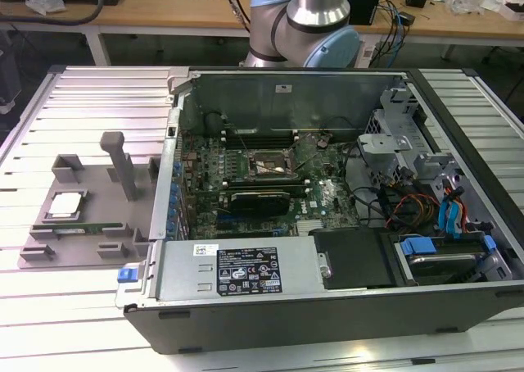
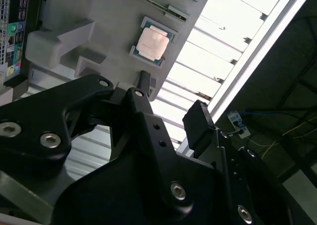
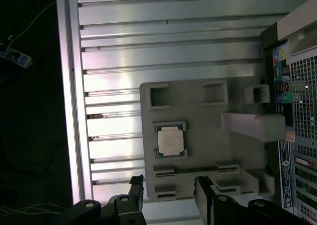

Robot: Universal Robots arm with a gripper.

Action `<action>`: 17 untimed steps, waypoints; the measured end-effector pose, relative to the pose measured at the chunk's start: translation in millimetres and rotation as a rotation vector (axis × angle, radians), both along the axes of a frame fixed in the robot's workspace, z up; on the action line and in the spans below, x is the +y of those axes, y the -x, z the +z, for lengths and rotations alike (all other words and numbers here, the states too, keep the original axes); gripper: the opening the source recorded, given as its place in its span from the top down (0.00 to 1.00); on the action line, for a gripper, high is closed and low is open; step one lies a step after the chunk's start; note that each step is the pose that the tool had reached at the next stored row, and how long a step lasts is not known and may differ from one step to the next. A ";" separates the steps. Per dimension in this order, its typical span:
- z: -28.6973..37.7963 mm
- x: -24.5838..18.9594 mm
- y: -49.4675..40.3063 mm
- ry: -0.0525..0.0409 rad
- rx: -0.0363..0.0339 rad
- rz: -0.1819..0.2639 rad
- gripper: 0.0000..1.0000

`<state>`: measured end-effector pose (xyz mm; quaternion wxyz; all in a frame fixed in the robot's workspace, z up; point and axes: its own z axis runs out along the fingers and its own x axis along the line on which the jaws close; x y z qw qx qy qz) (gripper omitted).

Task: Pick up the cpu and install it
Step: 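Pick up the cpu and move it towards the insertion slot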

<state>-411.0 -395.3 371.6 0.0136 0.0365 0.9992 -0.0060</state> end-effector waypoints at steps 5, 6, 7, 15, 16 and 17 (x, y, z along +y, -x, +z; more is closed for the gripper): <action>-4.4 0.0 0.0 -0.0001 0.0000 0.000 0.45; -4.9 0.0 0.0 0.0000 0.0000 0.000 0.45; -5.8 0.0 0.0 0.0000 0.0000 0.000 0.45; -11.3 0.0 0.0 -0.0001 0.0000 0.000 0.45; -11.7 0.0 0.0 0.0000 0.0000 0.000 0.45; -12.3 0.0 0.0 0.0000 0.0000 0.000 0.45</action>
